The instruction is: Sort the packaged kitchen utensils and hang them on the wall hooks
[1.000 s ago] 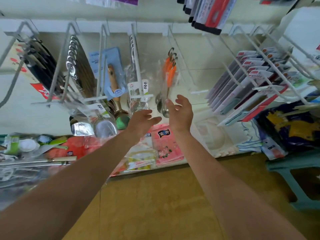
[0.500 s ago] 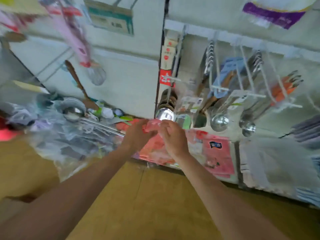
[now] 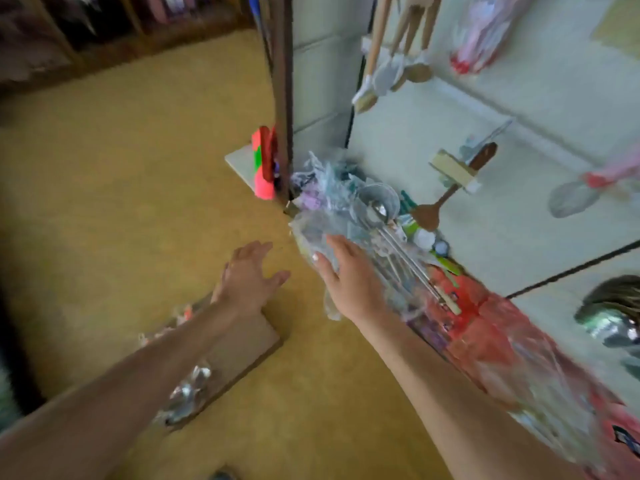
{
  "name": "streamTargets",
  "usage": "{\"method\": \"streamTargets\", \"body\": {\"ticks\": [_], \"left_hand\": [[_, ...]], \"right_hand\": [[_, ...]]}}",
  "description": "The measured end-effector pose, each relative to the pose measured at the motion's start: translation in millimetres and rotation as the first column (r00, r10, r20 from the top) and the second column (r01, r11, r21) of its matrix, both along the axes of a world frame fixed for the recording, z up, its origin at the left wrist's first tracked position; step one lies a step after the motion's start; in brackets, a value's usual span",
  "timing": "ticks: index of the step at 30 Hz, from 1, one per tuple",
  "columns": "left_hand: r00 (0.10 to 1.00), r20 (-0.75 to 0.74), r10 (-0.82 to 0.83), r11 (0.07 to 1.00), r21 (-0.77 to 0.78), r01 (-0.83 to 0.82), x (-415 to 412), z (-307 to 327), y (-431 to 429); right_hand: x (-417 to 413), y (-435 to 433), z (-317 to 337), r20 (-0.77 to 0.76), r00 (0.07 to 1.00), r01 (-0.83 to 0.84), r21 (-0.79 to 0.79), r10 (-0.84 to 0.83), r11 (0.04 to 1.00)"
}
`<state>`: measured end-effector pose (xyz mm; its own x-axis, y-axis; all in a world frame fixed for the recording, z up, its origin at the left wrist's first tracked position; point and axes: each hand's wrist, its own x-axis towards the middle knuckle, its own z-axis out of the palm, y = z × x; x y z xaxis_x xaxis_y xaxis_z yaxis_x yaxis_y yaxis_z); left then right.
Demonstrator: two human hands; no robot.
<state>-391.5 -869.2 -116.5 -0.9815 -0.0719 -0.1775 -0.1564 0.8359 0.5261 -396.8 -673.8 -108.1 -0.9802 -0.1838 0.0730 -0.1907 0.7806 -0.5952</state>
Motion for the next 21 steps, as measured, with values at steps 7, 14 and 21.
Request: {"method": "streamTargets", "body": {"ticks": [7, 14, 21], "left_hand": [[0.978, -0.032, 0.208, 0.961, -0.178, -0.211, 41, -33, -210], [0.889, 0.084, 0.450, 0.886, -0.163, -0.434, 109, -90, -346], [0.771, 0.231, 0.594, 0.804, -0.135, -0.579, 169, -177, -375]], "right_hand": [[-15, -210, -41, 0.037, 0.968, -0.252, 0.124, 0.250, 0.960], [2, -367, -99, 0.120, 0.893, -0.450, 0.195, 0.434, 0.872], [29, -419, -190, 0.287, 0.830, -0.539, 0.188, 0.479, 0.821]]}}
